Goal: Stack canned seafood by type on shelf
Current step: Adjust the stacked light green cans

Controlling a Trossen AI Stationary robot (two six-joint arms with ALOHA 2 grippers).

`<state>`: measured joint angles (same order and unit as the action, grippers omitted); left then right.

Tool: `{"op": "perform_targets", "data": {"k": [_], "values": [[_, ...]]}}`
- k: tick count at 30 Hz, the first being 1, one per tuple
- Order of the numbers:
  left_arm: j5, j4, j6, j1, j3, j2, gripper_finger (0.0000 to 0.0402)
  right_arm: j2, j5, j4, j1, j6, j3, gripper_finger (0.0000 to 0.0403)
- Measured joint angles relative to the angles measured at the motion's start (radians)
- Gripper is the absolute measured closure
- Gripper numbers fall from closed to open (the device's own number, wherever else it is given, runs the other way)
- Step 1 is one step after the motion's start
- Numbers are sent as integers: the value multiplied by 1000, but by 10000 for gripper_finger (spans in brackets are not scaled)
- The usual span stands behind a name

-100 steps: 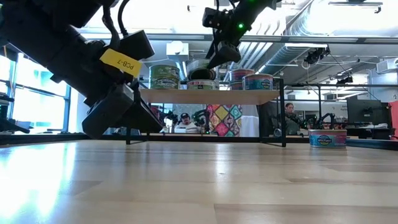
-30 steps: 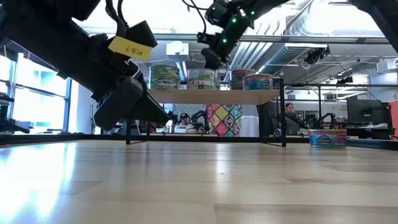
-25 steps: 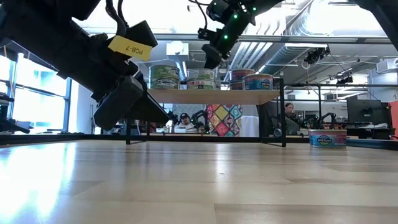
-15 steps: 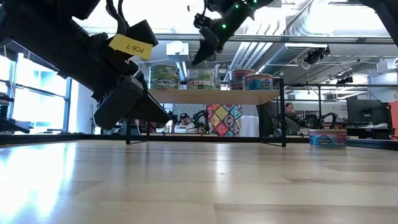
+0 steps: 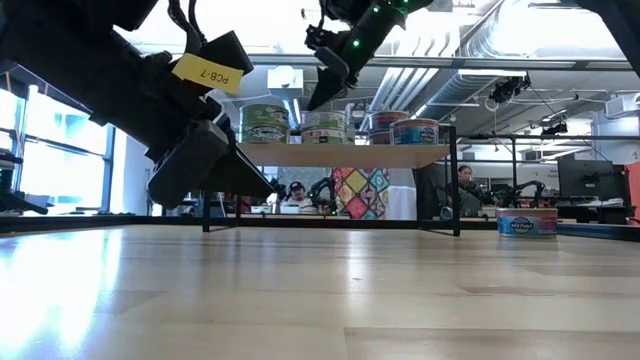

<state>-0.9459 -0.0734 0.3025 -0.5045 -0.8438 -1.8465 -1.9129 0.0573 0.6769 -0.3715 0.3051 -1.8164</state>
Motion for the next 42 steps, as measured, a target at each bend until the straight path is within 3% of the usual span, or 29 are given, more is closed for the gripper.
{"op": "perform_targets", "data": {"k": [22,32,38,42], "values": [[0,1,0,0,0,0,332,34,-4,161,-41,-38,-1,403],[0,0,0,0,0,0,332,37,9,43,-50,-35,-34,403],[0,0,1,-1,0,0,332,11,98,-30,-128,-39,-34,403],[0,0,1,-1,0,0,332,-22,95,-20,-173,-75,-34,403]]}}
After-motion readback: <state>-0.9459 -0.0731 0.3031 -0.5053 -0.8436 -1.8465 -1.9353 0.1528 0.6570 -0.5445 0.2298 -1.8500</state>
